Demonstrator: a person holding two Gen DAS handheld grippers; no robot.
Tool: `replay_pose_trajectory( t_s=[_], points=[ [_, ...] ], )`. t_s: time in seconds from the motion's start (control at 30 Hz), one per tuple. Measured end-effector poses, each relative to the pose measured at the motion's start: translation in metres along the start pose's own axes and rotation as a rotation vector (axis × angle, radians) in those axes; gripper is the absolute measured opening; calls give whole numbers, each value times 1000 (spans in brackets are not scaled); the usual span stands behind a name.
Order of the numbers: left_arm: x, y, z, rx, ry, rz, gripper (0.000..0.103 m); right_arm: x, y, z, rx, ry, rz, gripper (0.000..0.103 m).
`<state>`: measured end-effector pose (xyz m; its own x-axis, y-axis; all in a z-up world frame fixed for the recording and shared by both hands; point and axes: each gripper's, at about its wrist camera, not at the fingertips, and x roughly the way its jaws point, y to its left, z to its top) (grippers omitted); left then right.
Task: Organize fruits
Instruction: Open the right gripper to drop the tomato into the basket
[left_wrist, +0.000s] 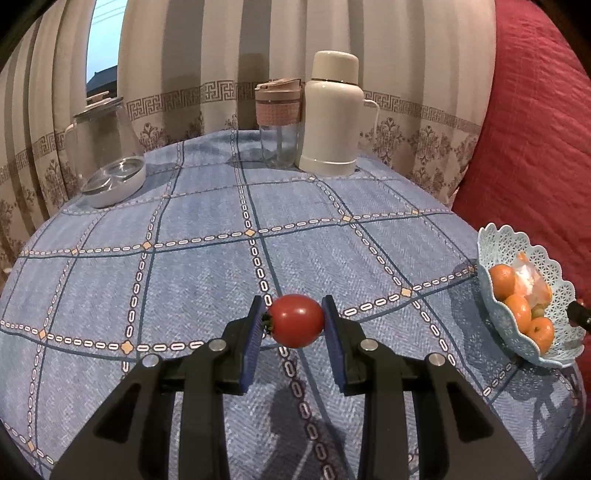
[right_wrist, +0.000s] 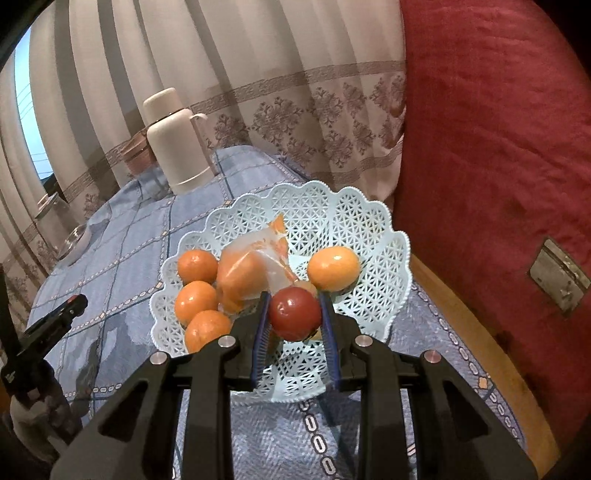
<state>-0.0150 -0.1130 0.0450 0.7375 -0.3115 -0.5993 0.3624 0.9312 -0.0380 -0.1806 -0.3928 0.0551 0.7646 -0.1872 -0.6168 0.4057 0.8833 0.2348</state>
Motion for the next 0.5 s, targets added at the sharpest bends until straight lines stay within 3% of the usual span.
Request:
replay_pose_trajectory(
  t_s=[0.03, 0.1, 0.5],
  points=[
    [1, -1, 0, 0, 2, 2, 32, 1, 0, 0, 2, 3, 3, 29],
    [2, -1, 0, -4, 11, -2, 32, 1, -3, -1, 23, 2, 8, 53],
    [2, -10, 5, -5, 21, -24, 32, -10, -23, 15, 94, -98, -17, 54]
  ],
)
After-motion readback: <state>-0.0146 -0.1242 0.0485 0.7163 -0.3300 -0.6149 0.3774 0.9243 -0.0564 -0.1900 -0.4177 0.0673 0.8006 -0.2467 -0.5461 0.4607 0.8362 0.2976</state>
